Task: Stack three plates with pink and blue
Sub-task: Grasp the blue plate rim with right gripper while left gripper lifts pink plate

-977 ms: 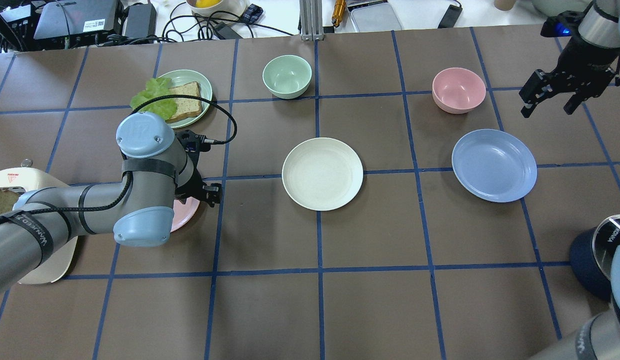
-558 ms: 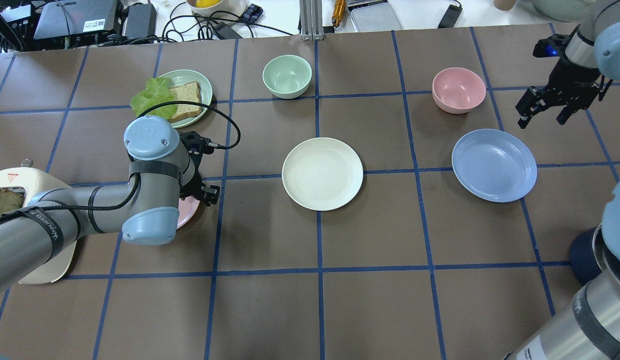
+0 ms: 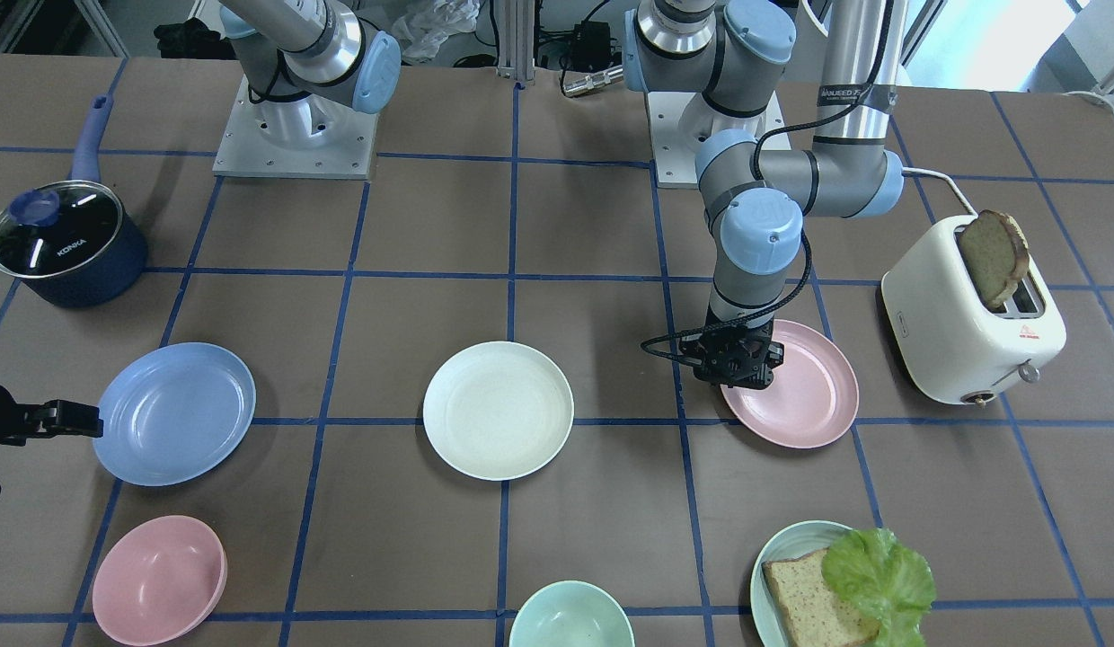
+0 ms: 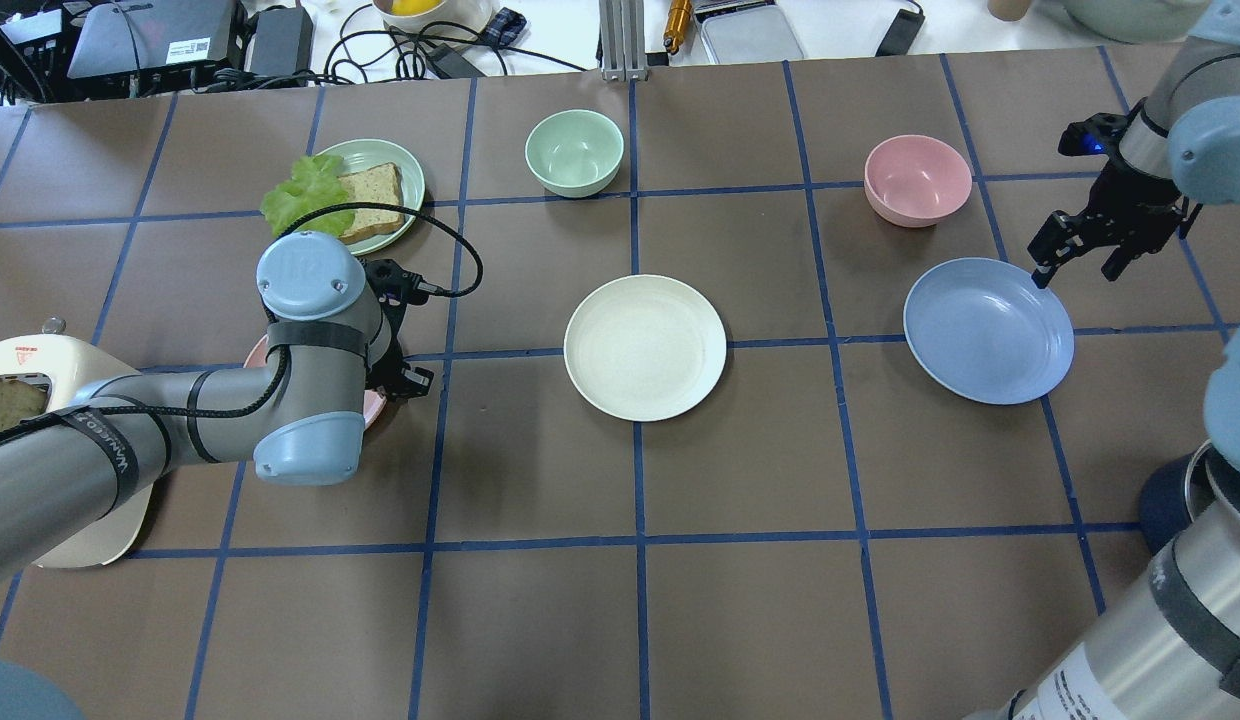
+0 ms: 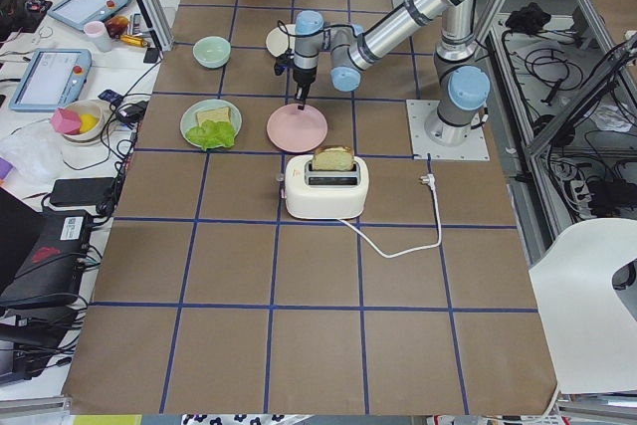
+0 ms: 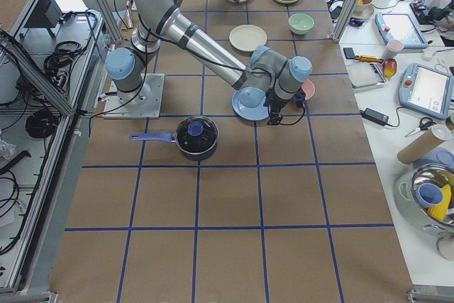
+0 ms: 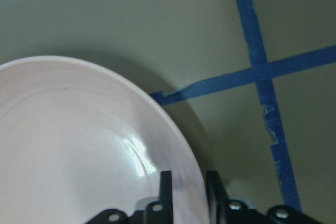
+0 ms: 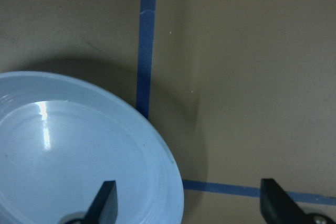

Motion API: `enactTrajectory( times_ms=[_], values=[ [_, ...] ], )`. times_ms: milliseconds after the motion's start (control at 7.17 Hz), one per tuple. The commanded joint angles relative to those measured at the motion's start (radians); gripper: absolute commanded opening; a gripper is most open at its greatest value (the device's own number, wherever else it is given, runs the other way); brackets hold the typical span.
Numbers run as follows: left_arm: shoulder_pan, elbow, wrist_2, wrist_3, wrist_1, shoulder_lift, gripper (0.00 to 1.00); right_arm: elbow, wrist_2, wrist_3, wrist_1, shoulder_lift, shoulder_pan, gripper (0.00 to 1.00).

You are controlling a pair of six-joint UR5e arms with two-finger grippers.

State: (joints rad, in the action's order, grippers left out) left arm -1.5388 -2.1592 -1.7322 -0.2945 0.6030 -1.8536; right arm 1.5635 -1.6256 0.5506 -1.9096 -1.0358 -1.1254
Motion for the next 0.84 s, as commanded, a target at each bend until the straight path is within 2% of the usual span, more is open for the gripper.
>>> enactTrajectory(
  times_ms=[0,140,279,419,558,698],
  values=[
    [-0.017,0.015,-0.046,-0.005,-0.002,0.000,0.00,0.047,0.007,0.003,-0.066,-0.003,0.019,0.95],
    [-0.024,0.031,-0.046,-0.006,0.010,0.010,0.00,0.052,0.010,0.005,-0.066,-0.003,0.019,0.95],
    [-0.044,0.050,-0.047,-0.008,0.015,0.019,0.00,0.064,0.012,0.005,-0.068,-0.003,0.019,0.88],
    [-0.100,0.095,-0.091,-0.008,0.046,0.016,0.00,0.066,0.012,0.005,-0.069,-0.003,0.021,0.87],
    [-0.163,0.163,-0.121,-0.005,0.135,0.016,0.00,0.066,0.012,0.003,-0.069,-0.001,0.021,0.73],
    [-0.219,0.230,-0.124,0.007,0.220,0.011,0.00,0.066,0.013,0.003,-0.068,0.000,0.021,0.39]
  ],
)
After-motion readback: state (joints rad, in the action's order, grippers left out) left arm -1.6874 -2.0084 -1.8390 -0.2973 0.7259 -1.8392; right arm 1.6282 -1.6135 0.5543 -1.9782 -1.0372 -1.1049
